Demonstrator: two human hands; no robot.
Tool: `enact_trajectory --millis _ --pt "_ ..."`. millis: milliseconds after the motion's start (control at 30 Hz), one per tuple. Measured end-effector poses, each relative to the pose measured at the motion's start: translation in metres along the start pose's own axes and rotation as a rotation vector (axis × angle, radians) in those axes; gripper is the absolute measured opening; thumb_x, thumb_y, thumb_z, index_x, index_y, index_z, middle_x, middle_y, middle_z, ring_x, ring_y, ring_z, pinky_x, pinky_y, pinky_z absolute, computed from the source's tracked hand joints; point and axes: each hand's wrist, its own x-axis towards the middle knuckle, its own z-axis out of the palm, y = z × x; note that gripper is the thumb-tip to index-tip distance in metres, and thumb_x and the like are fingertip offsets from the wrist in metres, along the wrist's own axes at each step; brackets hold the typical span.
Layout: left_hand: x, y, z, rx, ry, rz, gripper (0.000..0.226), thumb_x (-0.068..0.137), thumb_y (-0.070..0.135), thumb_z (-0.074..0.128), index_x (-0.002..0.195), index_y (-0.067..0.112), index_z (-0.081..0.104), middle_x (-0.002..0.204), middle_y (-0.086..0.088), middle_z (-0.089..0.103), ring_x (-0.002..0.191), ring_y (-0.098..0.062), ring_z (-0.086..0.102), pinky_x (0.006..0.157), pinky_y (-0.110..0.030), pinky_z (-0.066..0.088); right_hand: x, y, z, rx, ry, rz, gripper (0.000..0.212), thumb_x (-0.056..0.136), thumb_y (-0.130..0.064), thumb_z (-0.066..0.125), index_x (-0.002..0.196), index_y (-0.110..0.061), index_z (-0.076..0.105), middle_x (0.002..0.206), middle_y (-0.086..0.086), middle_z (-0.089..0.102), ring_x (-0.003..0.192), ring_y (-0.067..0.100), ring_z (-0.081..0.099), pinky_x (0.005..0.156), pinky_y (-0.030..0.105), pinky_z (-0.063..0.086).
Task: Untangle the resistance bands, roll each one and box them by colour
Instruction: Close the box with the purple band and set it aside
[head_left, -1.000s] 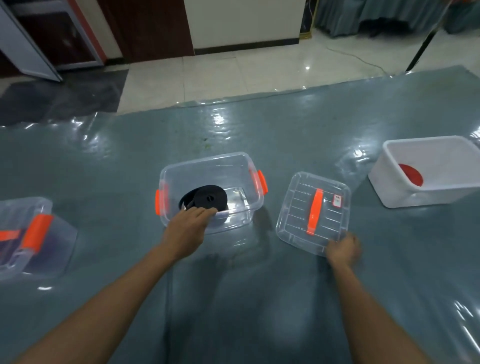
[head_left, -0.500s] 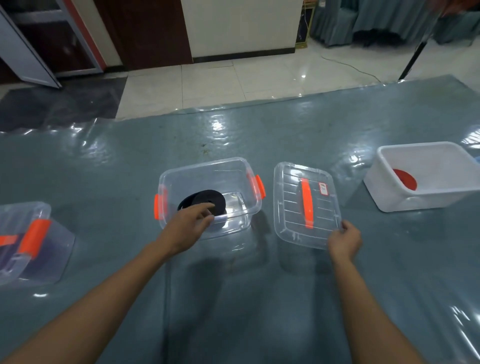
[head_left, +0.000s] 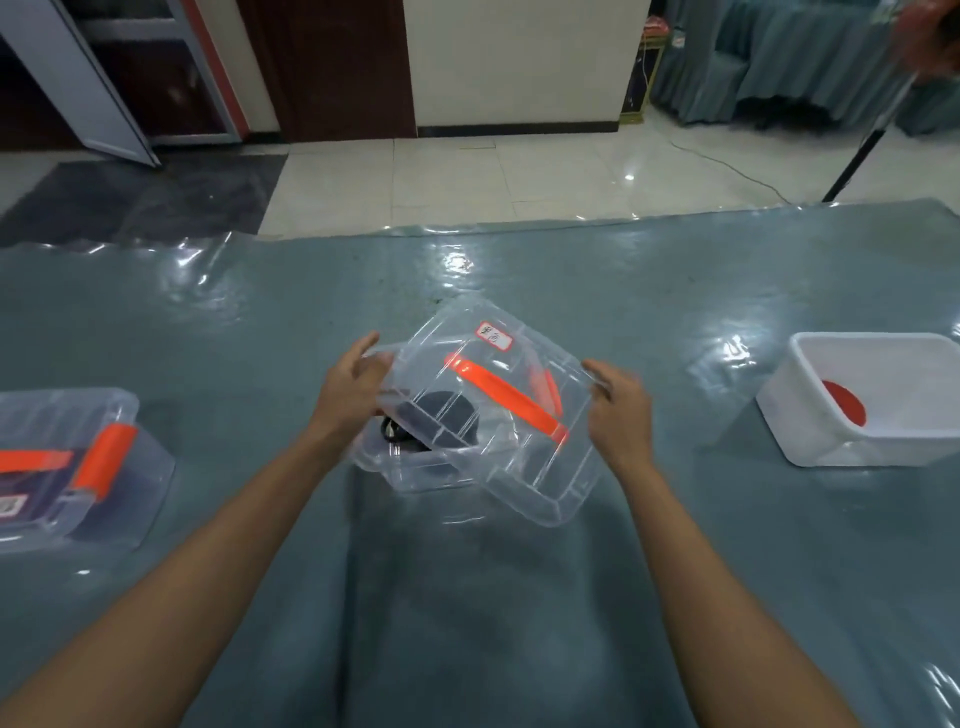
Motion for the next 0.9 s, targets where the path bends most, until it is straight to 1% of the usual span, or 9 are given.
enact_trajectory --millis 100,200,267,367,467,533,633,800,900 --pt "0.0 -0.009 -0.014 0.117 0.001 -0.039 0.053 0.1 0.016 0.062 0.15 0.018 0.044 0.113 -0.009 0.067 0.053 -0.011 0.06 0.044 -0.022 0.049 0.01 -0.02 0.023 0.034 -0.03 -0.123 0.038 0.072 0.016 0.055 0.1 0.002 0.077 0.097 0.02 0.076 0.088 0.022 0.066 0.079 0.021 0.042" --pt "0.001 -0.02 -0.026 0.085 0.162 -0.005 0.049 0.101 0.01 0.06 0.148 0.018 0.048 0.1 -0.005 0.069 0.043 -0.004 0.049 0.041 -0.02 0.044 0.018 -0.03 0.044 0.033 -0.066 -0.02 0.037 0.087 0.005 0.064 0.123 -0.001 0.069 0.127 0.017 0.068 0.119 0.033 0.061 0.103 0.025 0.037" --pt "0.001 -0.024 -0.03 0.037 0.274 0.026 0.047 0.101 0.01 0.058 0.147 0.02 0.05 0.095 -0.002 0.068 0.051 -0.007 0.053 0.05 -0.026 0.051 0.014 -0.031 0.055 0.049 -0.125 0.068 0.045 0.092 -0.007 0.065 0.136 -0.004 0.058 0.14 0.015 0.059 0.129 0.032 0.053 0.111 0.032 0.035" --pt "-0.006 -0.029 -0.028 0.111 0.342 0.083 0.043 0.1 0.013 0.055 0.135 0.036 0.059 0.103 -0.006 0.07 0.074 -0.02 0.063 0.076 -0.048 0.059 0.002 -0.031 0.065 0.065 -0.255 0.15 0.048 0.093 -0.014 0.062 0.14 -0.009 0.052 0.135 0.01 0.061 0.122 0.032 0.055 0.105 0.034 0.041" --pt "-0.014 -0.032 -0.02 0.251 0.376 0.104 0.035 0.09 0.017 0.055 0.119 0.035 0.064 0.093 0.015 0.068 0.086 -0.02 0.065 0.082 -0.039 0.055 -0.004 -0.027 0.072 -0.034 -0.347 0.09 0.043 0.095 -0.01 0.054 0.139 -0.01 0.054 0.134 0.01 0.062 0.121 0.035 0.055 0.106 0.044 0.042" --pt "-0.015 -0.036 -0.018 0.383 0.379 0.11 0.026 0.085 0.019 0.057 0.107 0.03 0.063 0.095 0.011 0.067 0.093 -0.023 0.061 0.086 -0.038 0.051 0.0 -0.023 0.073 -0.043 -0.353 0.083 0.041 0.095 -0.006 0.049 0.136 -0.01 0.055 0.131 0.011 0.061 0.117 0.037 0.056 0.103 0.047 0.044" --pt "-0.014 -0.049 -0.02 0.613 0.298 0.082 0.032 0.085 0.016 0.063 0.116 0.006 0.064 0.118 -0.013 0.065 0.109 -0.036 0.059 0.098 -0.047 0.047 0.01 -0.013 0.073 -0.093 -0.384 0.093 0.035 0.098 -0.005 0.044 0.131 -0.005 0.055 0.128 0.015 0.06 0.113 0.038 0.056 0.098 0.046 0.044" --pt "-0.02 -0.051 -0.016 0.58 0.236 0.116 0.029 0.077 0.015 0.052 0.105 0.009 0.059 0.1 -0.008 0.061 0.093 -0.036 0.058 0.084 -0.044 0.049 0.015 -0.002 0.074 -0.213 -0.442 0.098 0.028 0.102 -0.012 0.04 0.126 -0.006 0.053 0.123 0.015 0.061 0.109 0.039 0.057 0.089 0.043 0.046" --pt "-0.007 -0.051 -0.012 0.698 0.145 0.172 0.055 0.078 0.02 0.046 0.132 0.012 0.054 0.128 -0.009 0.058 0.117 -0.034 0.054 0.102 -0.047 0.045 0.013 -0.001 0.076 -0.318 -0.44 0.082 0.039 0.101 -0.016 0.042 0.139 -0.013 0.048 0.134 0.011 0.059 0.119 0.037 0.055 0.095 0.048 0.048"
